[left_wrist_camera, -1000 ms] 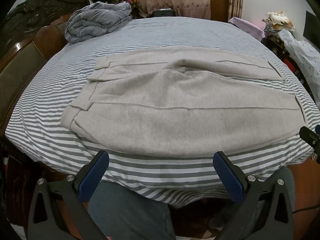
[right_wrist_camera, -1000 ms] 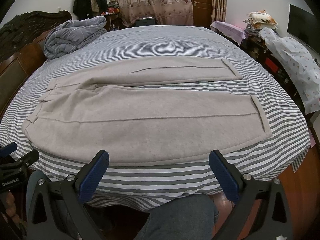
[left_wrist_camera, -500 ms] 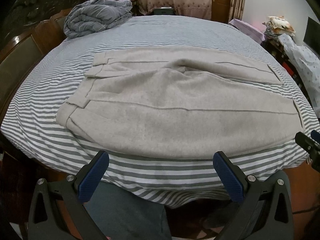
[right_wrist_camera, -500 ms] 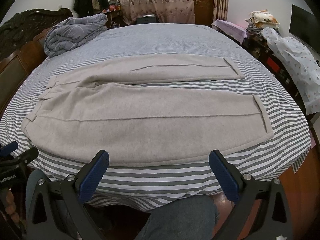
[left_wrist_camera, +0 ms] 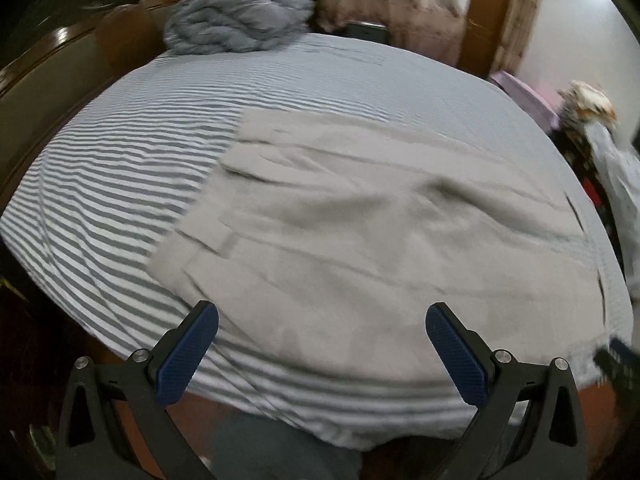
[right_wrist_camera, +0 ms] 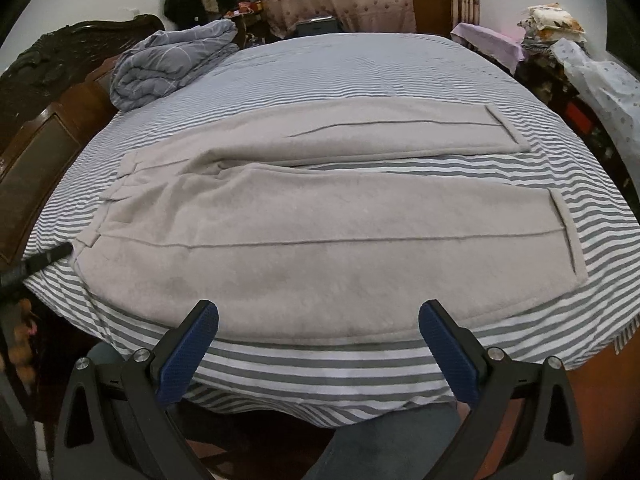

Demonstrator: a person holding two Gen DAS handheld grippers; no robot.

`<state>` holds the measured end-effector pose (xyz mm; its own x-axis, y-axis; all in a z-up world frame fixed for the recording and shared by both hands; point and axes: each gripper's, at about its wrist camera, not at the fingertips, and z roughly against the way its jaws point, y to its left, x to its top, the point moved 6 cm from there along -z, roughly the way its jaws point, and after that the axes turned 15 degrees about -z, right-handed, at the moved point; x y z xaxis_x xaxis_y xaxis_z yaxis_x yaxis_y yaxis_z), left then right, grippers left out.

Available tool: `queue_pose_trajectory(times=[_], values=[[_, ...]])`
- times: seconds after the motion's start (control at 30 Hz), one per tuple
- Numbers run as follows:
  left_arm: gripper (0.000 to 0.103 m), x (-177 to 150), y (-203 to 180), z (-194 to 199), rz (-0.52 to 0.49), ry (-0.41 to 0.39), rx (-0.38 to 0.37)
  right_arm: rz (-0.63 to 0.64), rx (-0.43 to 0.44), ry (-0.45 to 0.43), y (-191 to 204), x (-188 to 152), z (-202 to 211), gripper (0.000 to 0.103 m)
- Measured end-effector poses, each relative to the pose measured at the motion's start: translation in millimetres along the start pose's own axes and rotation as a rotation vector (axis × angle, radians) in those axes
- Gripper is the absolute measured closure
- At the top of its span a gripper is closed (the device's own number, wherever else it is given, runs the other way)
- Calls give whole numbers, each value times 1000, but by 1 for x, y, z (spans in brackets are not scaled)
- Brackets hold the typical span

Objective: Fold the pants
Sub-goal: 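Grasp the waistband corner with the left tool while the right tool grasps the other waistband corner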

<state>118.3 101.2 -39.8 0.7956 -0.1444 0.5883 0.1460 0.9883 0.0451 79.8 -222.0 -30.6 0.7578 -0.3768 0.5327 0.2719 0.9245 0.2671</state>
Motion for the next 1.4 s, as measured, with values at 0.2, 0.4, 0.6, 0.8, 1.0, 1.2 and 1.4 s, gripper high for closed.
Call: queue_pose_trajectory(times=[0.2, 0.4, 0.6, 0.8, 1.0, 1.2, 1.4], values=[[0, 42, 76, -16, 98, -19, 36, 32, -10, 18, 14, 13, -16, 3], [2, 87, 133, -50, 208, -9, -66, 2, 23, 40, 27, 35, -39, 3], [22, 134, 168, -104, 305, 25, -161, 13, -15, 69, 38, 50, -70, 3], [37, 171, 181, -164, 365, 66, -284, 24, -56, 97, 48, 63, -99, 3], [56, 183, 196, -210, 437, 100, -384, 44, -95, 116, 56, 72, -126, 3], [56, 183, 199, -226, 434, 111, -404, 54, -109, 144, 64, 78, -152, 3], [60, 178, 197, -241, 465, 117, -484, 97, -118, 137, 73, 88, -164, 3]])
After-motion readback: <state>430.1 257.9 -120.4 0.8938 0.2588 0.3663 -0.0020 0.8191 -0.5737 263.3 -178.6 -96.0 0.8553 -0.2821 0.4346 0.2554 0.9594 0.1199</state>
